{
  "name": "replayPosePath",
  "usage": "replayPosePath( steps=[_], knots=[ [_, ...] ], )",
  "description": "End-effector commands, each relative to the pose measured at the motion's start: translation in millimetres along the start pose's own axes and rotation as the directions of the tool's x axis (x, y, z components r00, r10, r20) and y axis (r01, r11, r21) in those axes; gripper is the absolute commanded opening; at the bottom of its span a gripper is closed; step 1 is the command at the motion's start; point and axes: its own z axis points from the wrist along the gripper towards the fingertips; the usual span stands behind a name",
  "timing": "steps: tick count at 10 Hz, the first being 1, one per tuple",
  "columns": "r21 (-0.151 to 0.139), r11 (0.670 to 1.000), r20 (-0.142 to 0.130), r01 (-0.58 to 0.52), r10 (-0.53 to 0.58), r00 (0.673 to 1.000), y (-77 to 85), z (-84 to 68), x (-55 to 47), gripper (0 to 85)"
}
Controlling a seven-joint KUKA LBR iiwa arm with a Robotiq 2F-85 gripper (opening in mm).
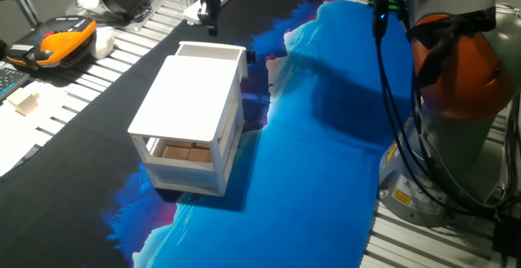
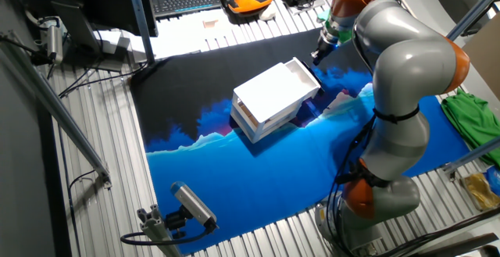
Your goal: Grasp the handle and close the drawer
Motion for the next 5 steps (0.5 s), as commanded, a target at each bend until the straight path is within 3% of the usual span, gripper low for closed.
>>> replayPosePath(
  steps=[1, 5],
  knots=[
    [0.001, 1.000, -0.002, 0.001, -0.001, 1.000, 0.0, -0.1, 0.1, 0.0],
    [0.002, 1.000, 0.007, -0.014, 0.014, 1.000, 0.1, 0.2, -0.2, 0.0]
  ],
)
